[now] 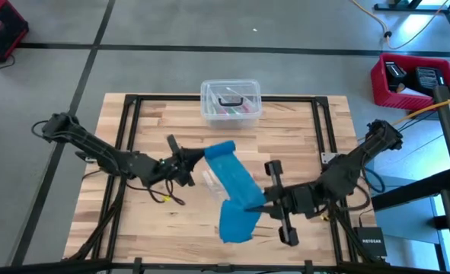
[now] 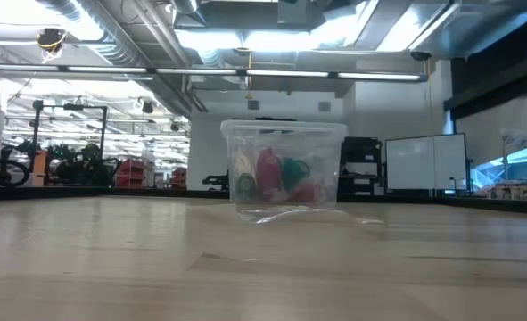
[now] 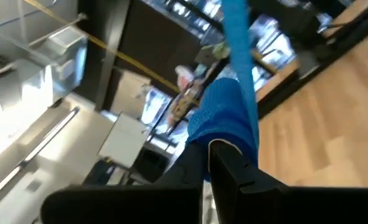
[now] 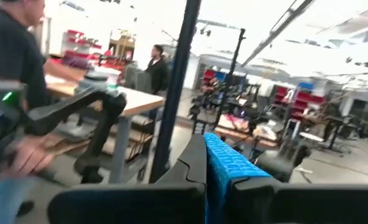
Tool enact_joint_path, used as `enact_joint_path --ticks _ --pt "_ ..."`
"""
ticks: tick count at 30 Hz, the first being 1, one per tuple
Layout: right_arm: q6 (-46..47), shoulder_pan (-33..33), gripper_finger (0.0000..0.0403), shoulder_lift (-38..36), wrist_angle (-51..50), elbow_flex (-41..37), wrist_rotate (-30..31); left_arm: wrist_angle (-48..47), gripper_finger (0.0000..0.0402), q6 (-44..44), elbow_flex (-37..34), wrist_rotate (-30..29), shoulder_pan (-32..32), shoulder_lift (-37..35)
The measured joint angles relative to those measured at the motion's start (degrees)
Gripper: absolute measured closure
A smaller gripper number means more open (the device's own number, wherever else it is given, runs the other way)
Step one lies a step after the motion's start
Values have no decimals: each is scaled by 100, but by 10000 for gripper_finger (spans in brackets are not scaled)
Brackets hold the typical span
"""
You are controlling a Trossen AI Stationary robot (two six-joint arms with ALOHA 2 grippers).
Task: Roll bandage
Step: Roll the blue bandage
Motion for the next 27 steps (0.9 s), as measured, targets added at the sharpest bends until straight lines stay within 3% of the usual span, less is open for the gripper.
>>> enact_joint_path --ticks 7,15,21,27 --pt "639 -664 403 4 -30 385 -55 -384 401 -967 -46 331 -263 539" --pt "2017 -1996 403 2 -247 403 -156 -318 401 -1624 -48 411 -731 1146" --pt "3090 -3220 402 -2 -1247 403 -870 -164 401 -1850 -50 439 -1115 1387" --pt "3537 -4049 402 112 -2031 406 -1443 124 401 -2081 -57 503 -1375 1409"
